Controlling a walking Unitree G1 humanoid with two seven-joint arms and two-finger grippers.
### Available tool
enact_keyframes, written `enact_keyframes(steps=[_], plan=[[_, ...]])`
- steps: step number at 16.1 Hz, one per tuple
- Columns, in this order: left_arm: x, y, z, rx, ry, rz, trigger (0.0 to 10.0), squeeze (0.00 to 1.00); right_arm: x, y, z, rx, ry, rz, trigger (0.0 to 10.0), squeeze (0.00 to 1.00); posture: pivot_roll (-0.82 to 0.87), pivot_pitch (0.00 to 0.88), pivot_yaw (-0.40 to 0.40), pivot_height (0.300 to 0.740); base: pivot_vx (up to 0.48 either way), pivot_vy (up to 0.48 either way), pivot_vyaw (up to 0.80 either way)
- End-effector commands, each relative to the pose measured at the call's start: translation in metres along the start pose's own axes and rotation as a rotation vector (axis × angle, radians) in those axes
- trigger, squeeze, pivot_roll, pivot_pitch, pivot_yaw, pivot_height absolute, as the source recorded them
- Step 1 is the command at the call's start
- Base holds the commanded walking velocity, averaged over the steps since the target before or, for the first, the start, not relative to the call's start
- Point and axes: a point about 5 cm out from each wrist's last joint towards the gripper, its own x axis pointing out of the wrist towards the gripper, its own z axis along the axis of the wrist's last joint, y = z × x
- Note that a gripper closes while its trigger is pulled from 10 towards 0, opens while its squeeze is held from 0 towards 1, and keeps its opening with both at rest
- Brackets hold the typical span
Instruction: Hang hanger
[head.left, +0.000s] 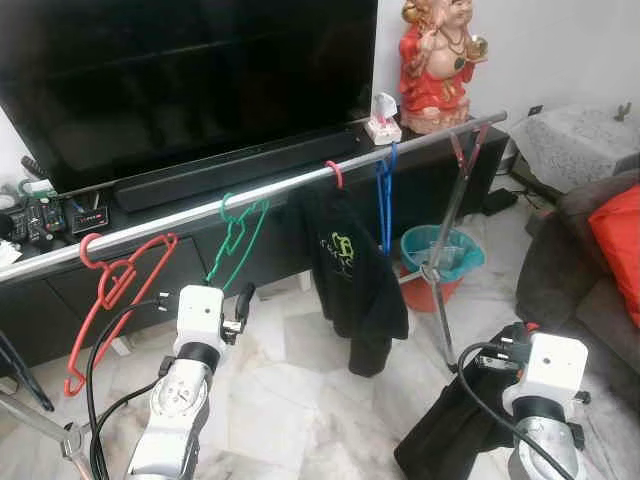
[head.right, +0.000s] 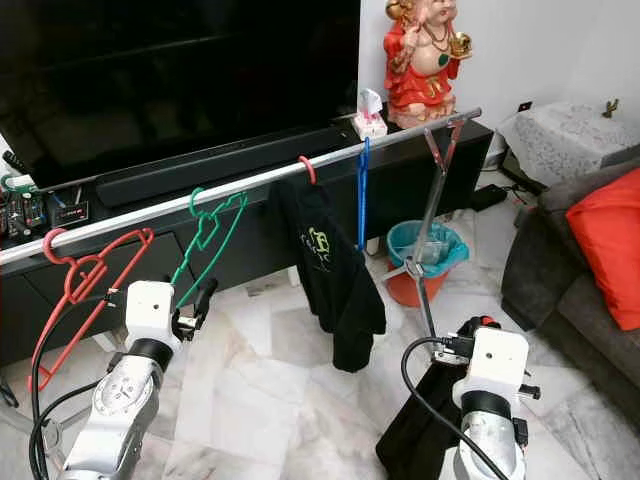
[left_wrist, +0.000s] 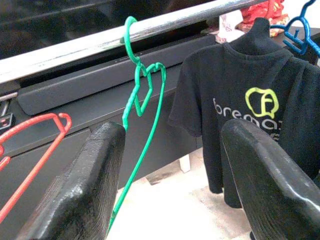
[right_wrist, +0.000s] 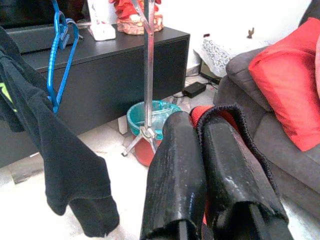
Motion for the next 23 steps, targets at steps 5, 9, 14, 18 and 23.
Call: enact_keyframes(steps=[5,9,14,18,23], plan=[[0.004,0.001,0.006,0.003,-0.012,-0.003,10.0,0.0,0.003,0.008,0.007,0.021,-0.041,0.007,10.0,0.0,-0.03,0.0,0.055,0.74,0.0,0.249,0.0],[0.005,0.002,0.008,0.007,-0.02,-0.014,10.0,0.0,0.006,0.008,0.011,0.03,-0.061,0.002,10.0,0.0,-0.04,0.0,0.061,0.74,0.0,0.245,-0.54],[0.005,0.001,0.01,0.017,-0.026,-0.024,10.0,0.0,0.007,0.011,0.011,0.022,-0.061,0.001,10.0,0.0,-0.03,0.0,0.061,0.74,0.0,0.0,0.0],[0.007,0.0,0.012,0.012,-0.031,-0.028,10.0,0.0,0.008,0.012,0.012,0.025,-0.063,-0.006,10.0,0.0,-0.03,0.0,0.063,0.74,0.0,0.0,0.0],[0.007,-0.002,0.012,0.004,-0.029,-0.034,10.0,0.0,0.008,0.015,0.01,0.054,-0.049,0.003,10.0,0.0,-0.03,0.0,0.062,0.74,0.0,0.0,-0.31]])
